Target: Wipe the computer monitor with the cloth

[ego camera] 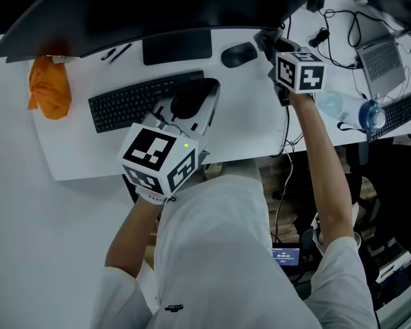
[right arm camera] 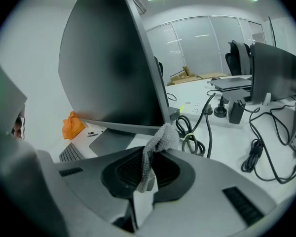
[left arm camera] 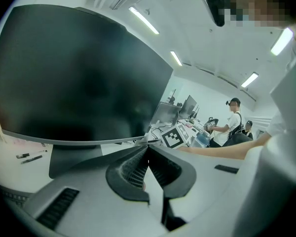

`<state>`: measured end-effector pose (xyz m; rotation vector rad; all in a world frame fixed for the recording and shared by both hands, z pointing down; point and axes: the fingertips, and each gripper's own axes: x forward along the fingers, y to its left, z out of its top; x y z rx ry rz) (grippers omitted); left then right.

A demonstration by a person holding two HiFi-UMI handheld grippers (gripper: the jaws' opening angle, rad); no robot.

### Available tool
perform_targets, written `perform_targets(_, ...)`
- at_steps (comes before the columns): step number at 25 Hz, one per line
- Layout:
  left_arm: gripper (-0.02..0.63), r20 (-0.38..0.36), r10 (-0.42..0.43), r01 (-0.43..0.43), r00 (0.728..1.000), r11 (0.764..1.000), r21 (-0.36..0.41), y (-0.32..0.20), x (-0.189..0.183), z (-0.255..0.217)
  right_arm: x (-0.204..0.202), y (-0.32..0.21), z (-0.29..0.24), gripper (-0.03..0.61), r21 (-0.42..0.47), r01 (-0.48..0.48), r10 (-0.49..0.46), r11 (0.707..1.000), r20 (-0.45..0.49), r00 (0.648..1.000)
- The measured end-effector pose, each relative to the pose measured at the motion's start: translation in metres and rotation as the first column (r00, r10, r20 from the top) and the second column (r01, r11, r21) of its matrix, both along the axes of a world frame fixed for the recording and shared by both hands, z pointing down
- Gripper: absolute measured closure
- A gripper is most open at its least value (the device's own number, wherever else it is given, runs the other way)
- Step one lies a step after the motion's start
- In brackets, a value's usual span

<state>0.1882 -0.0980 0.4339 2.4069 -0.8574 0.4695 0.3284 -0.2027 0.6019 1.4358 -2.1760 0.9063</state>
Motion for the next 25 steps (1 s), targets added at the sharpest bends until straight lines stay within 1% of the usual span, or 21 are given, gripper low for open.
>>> perform_targets(6,0.595,-0.004,-0.016,0.016,1.000,1.000,-0.002,0.000,-0.008,0.001,-0.008,-0.005,-0.003,0.548,0.028,0.009,-0.009,1.000,-0.017,1.000)
perform_targets(11,0.595,-0.003,-0.024,0.024,1.000,1.000,-0.004,-0.001,-0.017,0.002,-0.019,-0.007,-0.005,0.548,0.068,0.007,-0.005,0.998,-0.026,1.000)
perform_targets(14,0.595,-0.004,-0.027,0.027,1.000,1.000,-0.002,0.000,-0.021,0.002,-0.025,-0.008,-0.008,0.546,0.096,0.005,0.000,0.995,-0.048,0.999)
perform_targets(16,0.595,-0.006,-0.029,0.029,1.000,1.000,0.001,0.001,-0.026,0.003,-0.030,-0.009,-0.008,0.548,0.108,0.007,0.000,0.994,-0.064,0.998)
perform_targets(25,0.595,-0.006,-0.067,0.067,0.998,0.998,0.003,-0.003,-0.057,0.005,-0.058,-0.013,-0.011,0.548,0.129,0.020,-0.010,0.991,-0.080,0.997)
